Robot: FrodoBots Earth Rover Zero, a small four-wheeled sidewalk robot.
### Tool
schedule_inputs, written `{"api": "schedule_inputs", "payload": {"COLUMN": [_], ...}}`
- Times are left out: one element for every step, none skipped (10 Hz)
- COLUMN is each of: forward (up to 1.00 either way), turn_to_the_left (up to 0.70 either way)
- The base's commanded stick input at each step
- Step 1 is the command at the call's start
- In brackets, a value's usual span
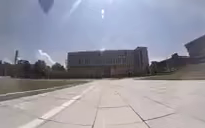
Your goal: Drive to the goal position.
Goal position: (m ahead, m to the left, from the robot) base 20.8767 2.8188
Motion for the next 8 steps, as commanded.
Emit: {"api": "schedule_inputs", "payload": {"forward": [0.50,0.50,0.50,0.50,0.50,0.50,0.50,0.50], "turn_to_the_left": [0.01,0.01,0.01,0.01,0.01,0.01,0.01,0.01]}}
